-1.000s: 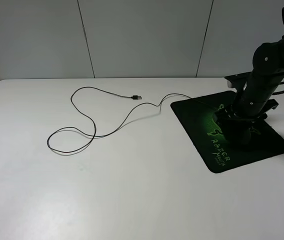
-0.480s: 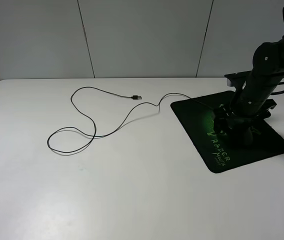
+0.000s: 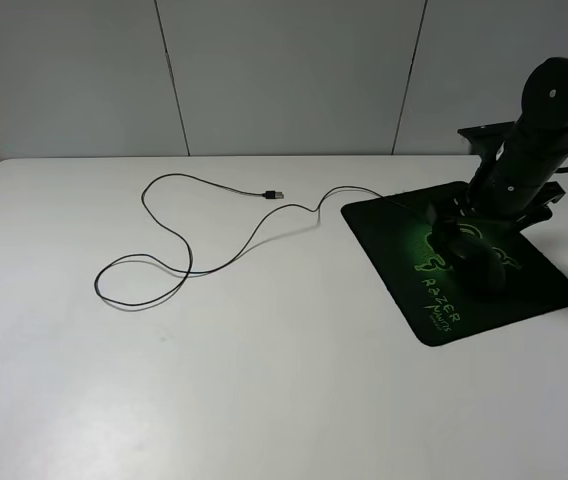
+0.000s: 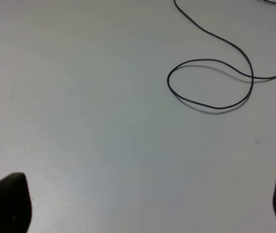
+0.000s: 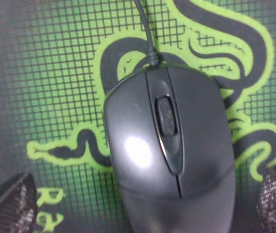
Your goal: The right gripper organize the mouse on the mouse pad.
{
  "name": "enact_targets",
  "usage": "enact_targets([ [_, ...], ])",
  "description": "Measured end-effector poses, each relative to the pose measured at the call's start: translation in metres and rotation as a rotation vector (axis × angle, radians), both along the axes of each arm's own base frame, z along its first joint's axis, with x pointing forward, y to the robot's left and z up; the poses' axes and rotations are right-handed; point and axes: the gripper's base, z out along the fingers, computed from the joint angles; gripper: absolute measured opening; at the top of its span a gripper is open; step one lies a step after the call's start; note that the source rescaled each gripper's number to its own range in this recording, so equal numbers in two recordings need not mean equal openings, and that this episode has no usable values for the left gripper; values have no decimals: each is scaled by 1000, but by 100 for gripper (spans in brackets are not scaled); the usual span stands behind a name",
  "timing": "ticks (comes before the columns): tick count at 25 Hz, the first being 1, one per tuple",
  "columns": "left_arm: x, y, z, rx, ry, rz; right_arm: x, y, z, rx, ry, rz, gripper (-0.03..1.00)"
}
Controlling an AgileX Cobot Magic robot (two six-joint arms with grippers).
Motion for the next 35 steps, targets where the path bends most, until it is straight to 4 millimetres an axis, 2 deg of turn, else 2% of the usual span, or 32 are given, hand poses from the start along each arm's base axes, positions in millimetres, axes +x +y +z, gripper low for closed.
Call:
enact_targets([
  [10, 0, 0, 0, 0, 0, 0, -32, -4, 64, 12, -13, -13, 100],
  [23, 0, 0, 0, 0, 0, 0, -86, -10, 115, 16, 98, -22, 100],
  [27, 0, 0, 0, 0, 0, 0, -104, -13, 133, 19, 83, -24, 100],
  [30, 0, 0, 0, 0, 0, 0, -122, -15, 146, 34, 27, -28, 100],
  [35, 0, 0, 0, 0, 0, 0, -169, -21, 161, 61, -78, -41, 100],
])
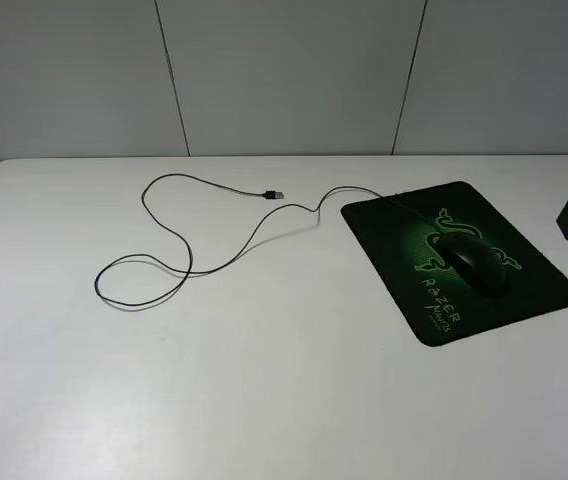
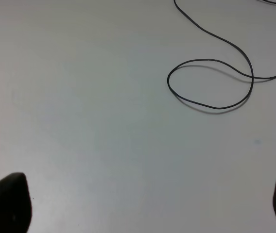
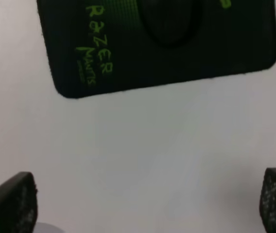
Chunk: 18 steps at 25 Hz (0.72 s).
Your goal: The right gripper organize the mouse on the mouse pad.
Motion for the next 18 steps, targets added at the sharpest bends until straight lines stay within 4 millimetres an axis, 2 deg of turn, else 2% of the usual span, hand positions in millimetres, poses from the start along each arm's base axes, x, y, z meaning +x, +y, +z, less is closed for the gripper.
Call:
enact_targets([
  [5, 0, 0, 0, 0, 0, 0, -50, -7, 14, 26, -147, -4, 100],
  [11, 0, 0, 0, 0, 0, 0, -117, -17, 33, 65, -408, -5, 100],
  [15, 0, 0, 0, 0, 0, 0, -152, -22, 32, 84, -533, -4, 100],
  [18, 0, 0, 0, 0, 0, 0, -169, -24, 22, 90, -581, -4, 100],
])
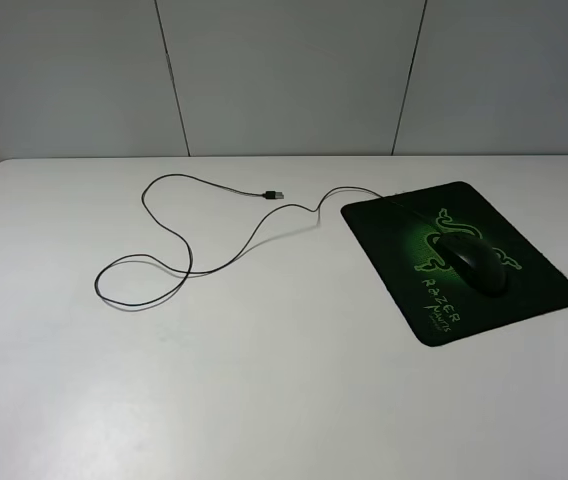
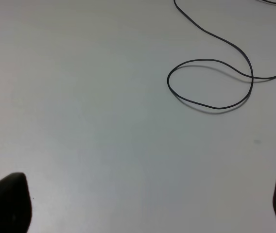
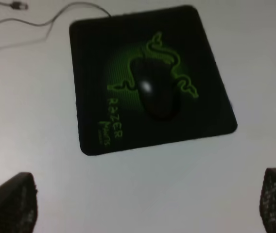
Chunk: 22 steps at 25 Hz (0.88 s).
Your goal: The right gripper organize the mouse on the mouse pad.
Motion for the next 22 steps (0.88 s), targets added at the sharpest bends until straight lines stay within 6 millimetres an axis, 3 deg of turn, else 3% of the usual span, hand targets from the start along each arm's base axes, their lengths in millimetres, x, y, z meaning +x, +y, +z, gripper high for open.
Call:
enact_targets([
  [11, 0, 0, 0, 0, 0, 0, -18, -2, -70, 4, -38, -30, 100],
  [15, 0, 0, 0, 0, 0, 0, -18, -3, -66, 6, -161, -90, 100],
  [22, 0, 0, 0, 0, 0, 0, -12, -3, -73, -1, -167, -113, 100],
])
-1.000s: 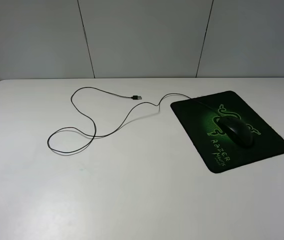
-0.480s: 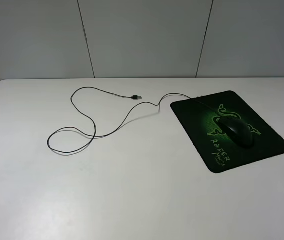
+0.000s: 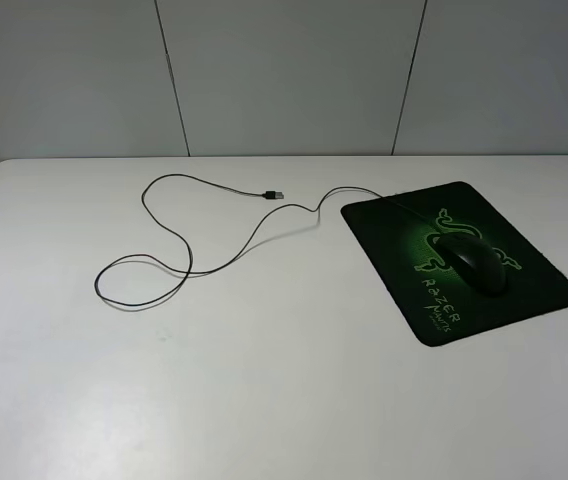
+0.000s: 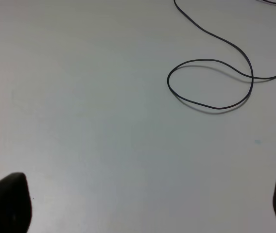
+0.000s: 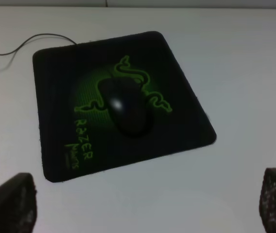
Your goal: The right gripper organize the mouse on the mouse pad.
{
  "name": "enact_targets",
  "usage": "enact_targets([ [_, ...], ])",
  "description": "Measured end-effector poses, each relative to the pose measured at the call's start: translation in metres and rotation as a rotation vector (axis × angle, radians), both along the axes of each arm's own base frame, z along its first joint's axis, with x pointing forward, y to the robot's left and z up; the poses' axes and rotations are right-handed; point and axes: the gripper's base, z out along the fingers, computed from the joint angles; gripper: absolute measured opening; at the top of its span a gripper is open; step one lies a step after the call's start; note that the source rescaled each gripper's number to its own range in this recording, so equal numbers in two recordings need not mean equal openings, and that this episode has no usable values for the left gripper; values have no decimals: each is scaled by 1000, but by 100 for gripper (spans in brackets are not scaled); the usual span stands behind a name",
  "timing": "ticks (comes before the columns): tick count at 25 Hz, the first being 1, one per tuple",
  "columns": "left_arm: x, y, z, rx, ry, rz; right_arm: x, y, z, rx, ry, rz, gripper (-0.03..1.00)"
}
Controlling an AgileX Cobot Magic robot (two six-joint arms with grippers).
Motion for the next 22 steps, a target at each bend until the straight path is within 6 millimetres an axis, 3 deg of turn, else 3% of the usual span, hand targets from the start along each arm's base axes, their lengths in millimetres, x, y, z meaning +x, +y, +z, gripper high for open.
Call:
enact_targets([
  [22, 0, 0, 0, 0, 0, 0, 0, 0, 0, 0, 0, -1, 100],
])
